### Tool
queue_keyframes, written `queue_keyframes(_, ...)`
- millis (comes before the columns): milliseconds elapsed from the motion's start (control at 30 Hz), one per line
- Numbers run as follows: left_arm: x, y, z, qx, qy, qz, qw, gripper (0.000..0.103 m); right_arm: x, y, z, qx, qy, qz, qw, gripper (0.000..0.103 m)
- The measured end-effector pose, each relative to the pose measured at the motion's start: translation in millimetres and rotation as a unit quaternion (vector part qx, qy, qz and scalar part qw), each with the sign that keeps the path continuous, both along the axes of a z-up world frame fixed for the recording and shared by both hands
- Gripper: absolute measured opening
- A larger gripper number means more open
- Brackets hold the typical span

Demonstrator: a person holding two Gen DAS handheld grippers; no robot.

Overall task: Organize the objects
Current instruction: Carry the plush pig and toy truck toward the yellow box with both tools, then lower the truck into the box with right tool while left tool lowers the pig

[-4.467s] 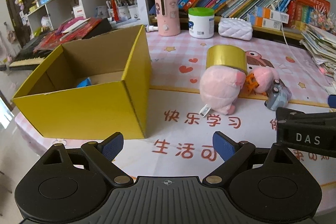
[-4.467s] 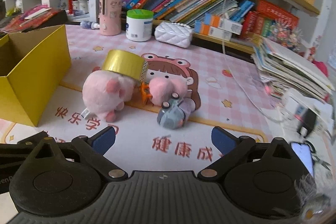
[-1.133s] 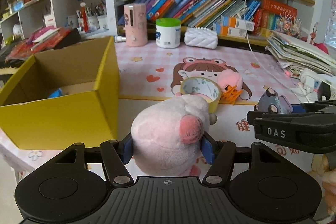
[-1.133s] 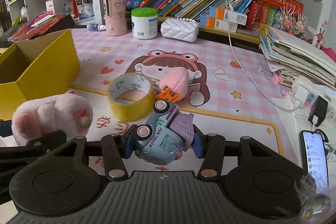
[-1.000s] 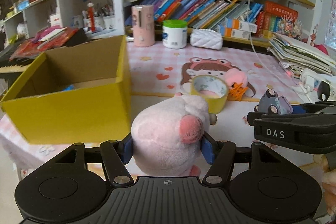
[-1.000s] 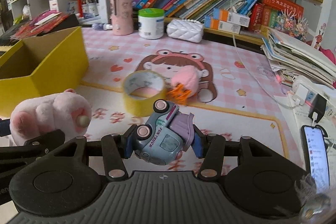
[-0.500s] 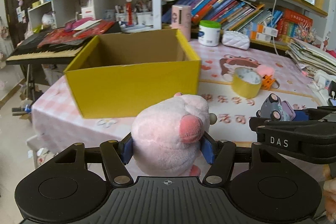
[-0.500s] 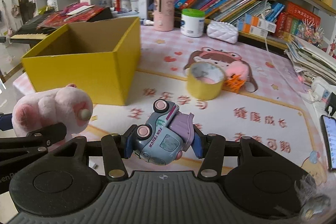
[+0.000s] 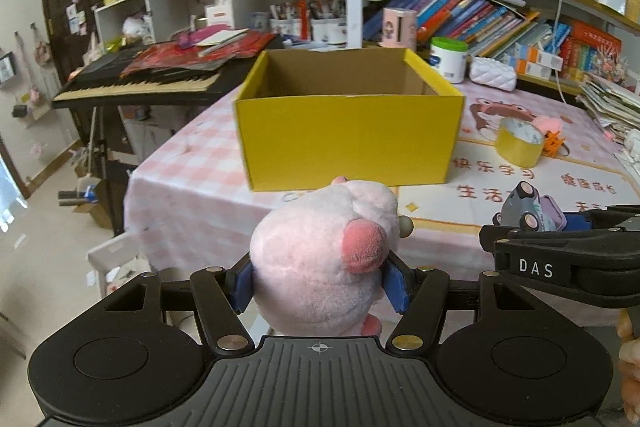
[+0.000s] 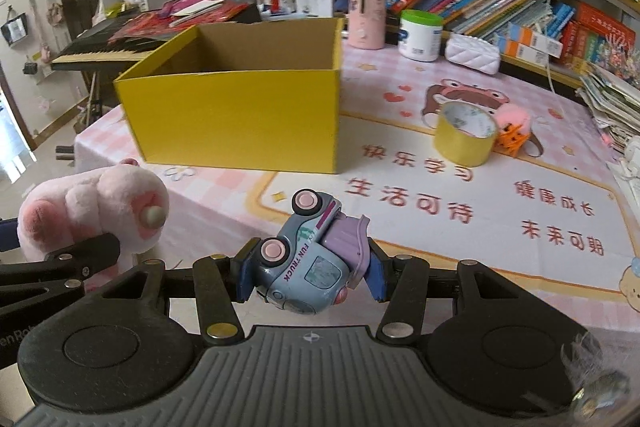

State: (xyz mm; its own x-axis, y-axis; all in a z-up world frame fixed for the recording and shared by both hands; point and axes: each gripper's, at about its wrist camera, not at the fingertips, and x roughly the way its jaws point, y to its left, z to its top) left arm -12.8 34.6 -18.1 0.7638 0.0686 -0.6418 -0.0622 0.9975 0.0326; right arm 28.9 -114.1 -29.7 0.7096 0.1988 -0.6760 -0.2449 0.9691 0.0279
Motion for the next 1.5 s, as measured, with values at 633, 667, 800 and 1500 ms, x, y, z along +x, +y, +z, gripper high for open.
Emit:
queue_keyframes(633, -22, 37, 5, -0.014, -0.014, 0.043, 0.9989, 0.063, -14, 41, 7, -0.012, -0.009, 0.054, 0.998, 0.05)
queue_keyframes(667, -22, 38, 5, -0.013, -0.016, 0.046, 0.9987, 0.063, -14, 42, 7, -0.011, -0.011, 0.057, 0.998, 0.05)
queue_keyframes(800, -19, 38, 10, -0.003, -0.029, 0.05, 0.9983, 0.063, -13, 47, 12, -0.008, -0.028, 0.069, 0.997, 0.05)
queue_keyframes(1500, 82, 28, 57, 0.022, -0.135, 0.064, 0.9886, 0.063, 101, 51, 67, 0.003, -0.136, 0.083, 0.987, 0.05)
